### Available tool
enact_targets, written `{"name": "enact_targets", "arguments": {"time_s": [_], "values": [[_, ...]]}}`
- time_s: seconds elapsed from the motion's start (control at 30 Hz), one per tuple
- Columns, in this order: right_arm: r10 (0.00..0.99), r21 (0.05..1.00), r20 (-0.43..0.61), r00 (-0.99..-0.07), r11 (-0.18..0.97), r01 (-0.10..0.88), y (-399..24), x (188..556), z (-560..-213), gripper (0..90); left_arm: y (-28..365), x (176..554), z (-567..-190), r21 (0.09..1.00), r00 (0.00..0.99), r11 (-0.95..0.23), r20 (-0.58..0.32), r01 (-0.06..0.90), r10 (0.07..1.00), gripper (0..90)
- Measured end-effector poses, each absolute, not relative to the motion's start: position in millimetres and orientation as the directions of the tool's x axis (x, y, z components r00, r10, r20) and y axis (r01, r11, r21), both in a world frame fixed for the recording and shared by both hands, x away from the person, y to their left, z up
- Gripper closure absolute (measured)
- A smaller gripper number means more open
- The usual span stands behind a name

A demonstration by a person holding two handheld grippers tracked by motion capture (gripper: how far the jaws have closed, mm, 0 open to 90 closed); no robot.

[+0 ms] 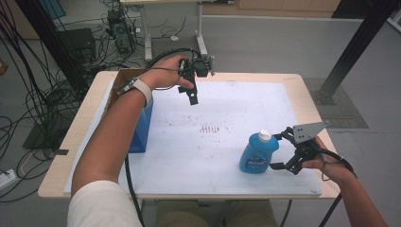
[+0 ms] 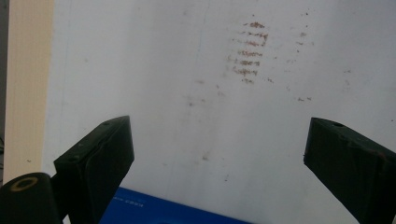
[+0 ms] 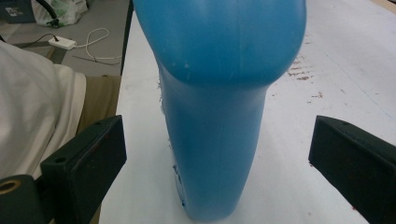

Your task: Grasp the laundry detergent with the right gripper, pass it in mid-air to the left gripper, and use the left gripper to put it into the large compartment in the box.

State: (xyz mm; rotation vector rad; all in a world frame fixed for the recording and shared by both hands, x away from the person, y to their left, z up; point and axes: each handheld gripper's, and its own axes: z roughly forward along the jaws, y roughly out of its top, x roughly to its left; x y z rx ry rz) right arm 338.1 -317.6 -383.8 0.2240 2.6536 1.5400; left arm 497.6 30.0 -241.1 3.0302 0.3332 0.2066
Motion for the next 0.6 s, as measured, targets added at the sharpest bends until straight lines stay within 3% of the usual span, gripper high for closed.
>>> {"name": "enact_targets", "arguments": {"time_s": [0.6], "values": [[0.157, 0.882, 0.021, -0.987, 0.462, 0.092, -307.5, 340.0, -391.1, 5.1, 30.7, 497.1, -241.8, 0.099, 0.967, -0.972, 0.124, 0.211, 0.222, 8.9]]}}
